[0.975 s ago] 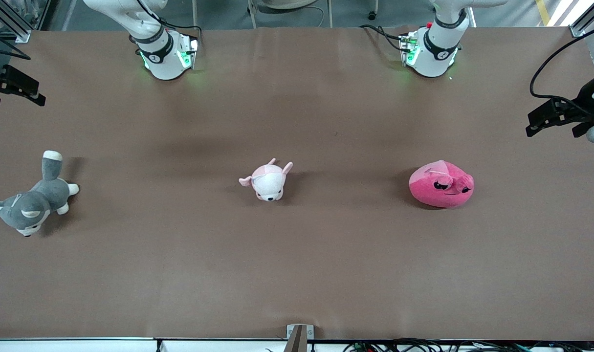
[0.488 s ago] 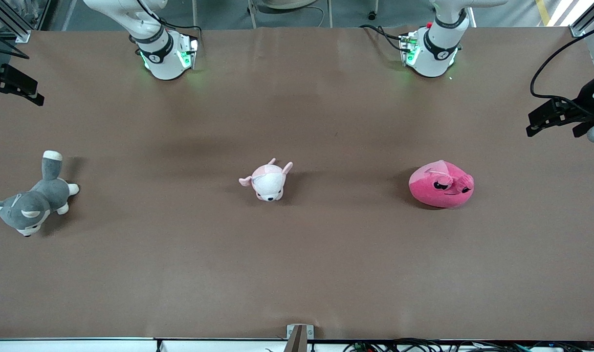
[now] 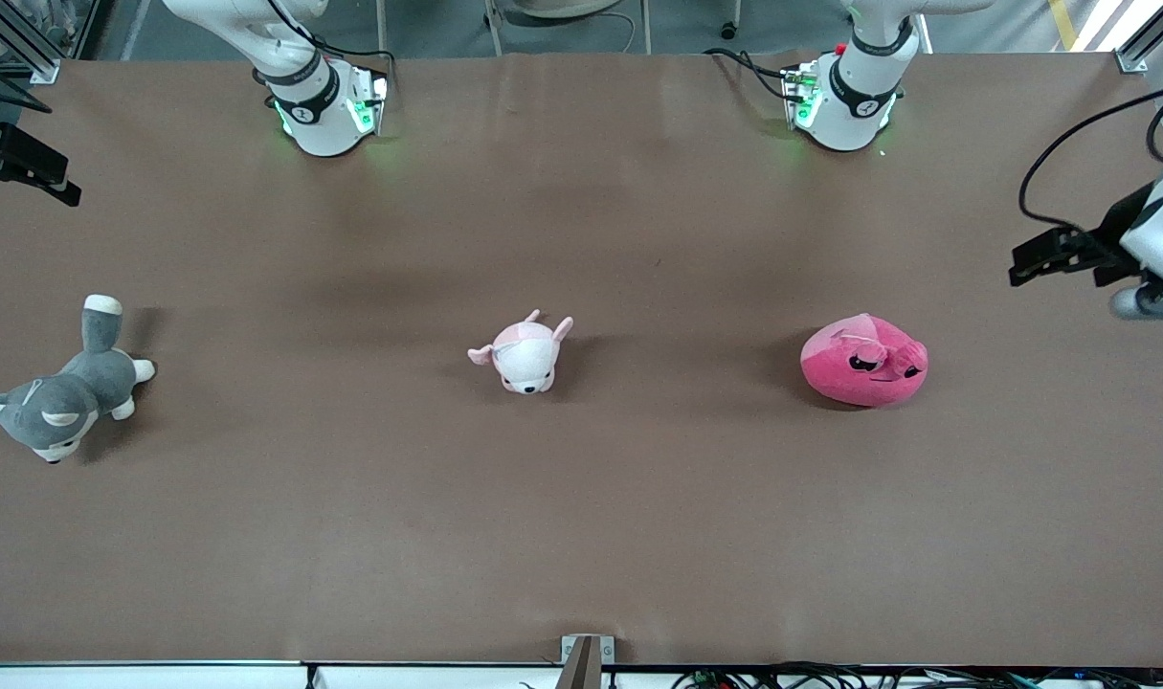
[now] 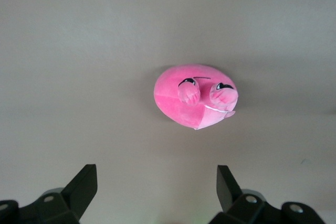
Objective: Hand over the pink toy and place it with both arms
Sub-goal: 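Reach the left gripper down to the pink plush and grasp it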
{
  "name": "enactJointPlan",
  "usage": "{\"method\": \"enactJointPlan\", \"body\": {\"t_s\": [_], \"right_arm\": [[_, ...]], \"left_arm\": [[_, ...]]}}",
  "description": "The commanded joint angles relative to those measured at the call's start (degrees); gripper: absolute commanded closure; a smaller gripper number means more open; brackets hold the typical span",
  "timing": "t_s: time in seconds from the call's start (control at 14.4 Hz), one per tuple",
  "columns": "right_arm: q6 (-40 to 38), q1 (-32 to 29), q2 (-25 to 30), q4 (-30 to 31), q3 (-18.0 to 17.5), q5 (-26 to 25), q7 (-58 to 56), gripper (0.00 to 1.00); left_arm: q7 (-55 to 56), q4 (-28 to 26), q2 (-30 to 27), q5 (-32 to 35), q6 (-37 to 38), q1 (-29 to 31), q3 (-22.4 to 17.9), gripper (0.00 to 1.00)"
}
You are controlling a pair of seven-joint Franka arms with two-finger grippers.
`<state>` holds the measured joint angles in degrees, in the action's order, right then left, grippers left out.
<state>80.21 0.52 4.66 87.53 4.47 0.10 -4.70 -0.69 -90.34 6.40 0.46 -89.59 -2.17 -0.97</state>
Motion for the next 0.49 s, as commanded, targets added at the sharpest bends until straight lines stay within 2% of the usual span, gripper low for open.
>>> {"method": "enactJointPlan", "body": {"t_s": [0.0,0.42], "right_arm": [[-0.1,-0.6,0.9,0.4,-0.5,-0.9,-0.4,0.0],[0.0,-0.7,0.9,0.5,-0.5,-0.9,-0.4,0.0]], "left_arm": [[1.2,-1.1,3.9,-1.1,-2.1,-0.1,0.2,0.0],[6.8,-3.6,11.2,-3.1,-9.9,-0.8,0.4,0.0]]}}
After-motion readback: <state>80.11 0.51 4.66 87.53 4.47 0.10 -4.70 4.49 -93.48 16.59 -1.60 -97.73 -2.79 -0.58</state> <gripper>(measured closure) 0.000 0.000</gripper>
